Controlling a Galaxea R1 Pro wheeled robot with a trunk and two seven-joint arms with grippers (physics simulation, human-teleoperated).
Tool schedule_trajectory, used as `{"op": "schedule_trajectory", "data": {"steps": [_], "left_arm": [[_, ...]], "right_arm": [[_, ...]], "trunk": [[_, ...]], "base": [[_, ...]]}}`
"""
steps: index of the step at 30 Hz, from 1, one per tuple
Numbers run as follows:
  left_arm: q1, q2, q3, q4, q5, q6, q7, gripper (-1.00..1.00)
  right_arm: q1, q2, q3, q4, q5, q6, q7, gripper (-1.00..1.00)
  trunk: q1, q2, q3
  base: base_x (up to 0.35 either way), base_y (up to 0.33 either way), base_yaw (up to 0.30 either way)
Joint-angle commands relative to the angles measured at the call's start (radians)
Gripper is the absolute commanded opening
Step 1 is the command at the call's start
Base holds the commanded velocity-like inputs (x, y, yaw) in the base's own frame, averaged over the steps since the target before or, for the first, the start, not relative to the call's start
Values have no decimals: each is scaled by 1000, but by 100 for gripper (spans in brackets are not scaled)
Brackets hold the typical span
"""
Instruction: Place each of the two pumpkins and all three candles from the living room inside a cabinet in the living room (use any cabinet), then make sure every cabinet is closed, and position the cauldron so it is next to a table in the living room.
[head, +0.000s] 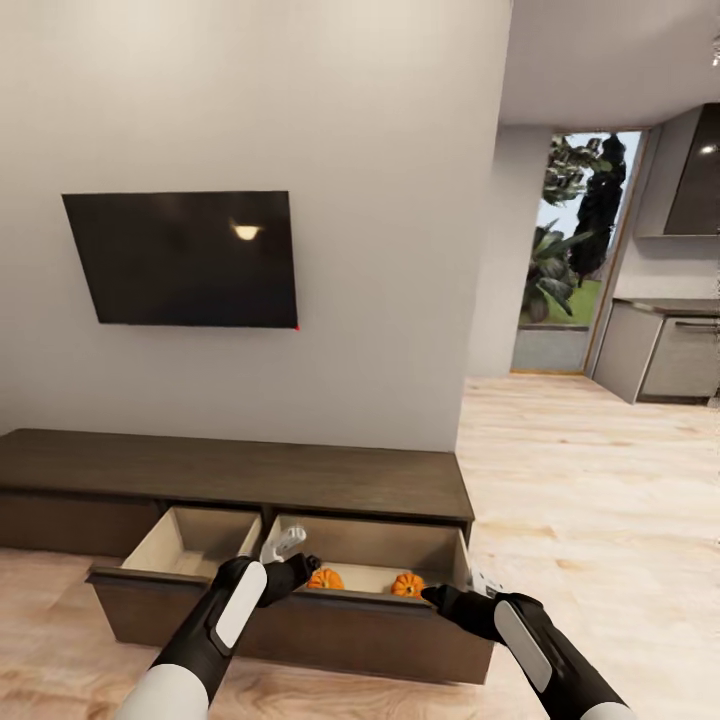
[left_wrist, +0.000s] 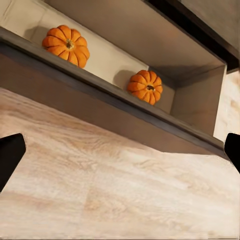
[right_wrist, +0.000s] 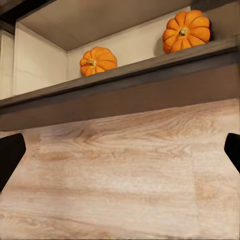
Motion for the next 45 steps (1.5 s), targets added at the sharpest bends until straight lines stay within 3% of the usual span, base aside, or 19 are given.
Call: {"op": "schedule_trajectory", "data": {"steps": [1, 19, 26, 45], "left_arm": [[0, 0, -2, -2, 11, 2, 9, 100], [0, 2, -2, -2, 11, 1, 15, 100], [0, 1, -3, -1, 9, 0, 18, 100], [1, 2, -5, -1, 6, -5, 22, 100]], "right_arm": [[-1, -1, 3, -1, 0, 3, 0, 100], [-1, -1, 3, -1, 0, 4, 15, 100], [-1, -1, 2, -1, 0, 3, 87, 100], [-1, 0, 1, 1, 0, 4, 101, 100]], "trunk": [[-1, -1, -1], [61, -113, -51], [87, -162, -73], [160, -295, -133]], "base": [[-340, 0, 0], [-317, 0, 0], [-182, 0, 0], [-178, 0, 0]]}}
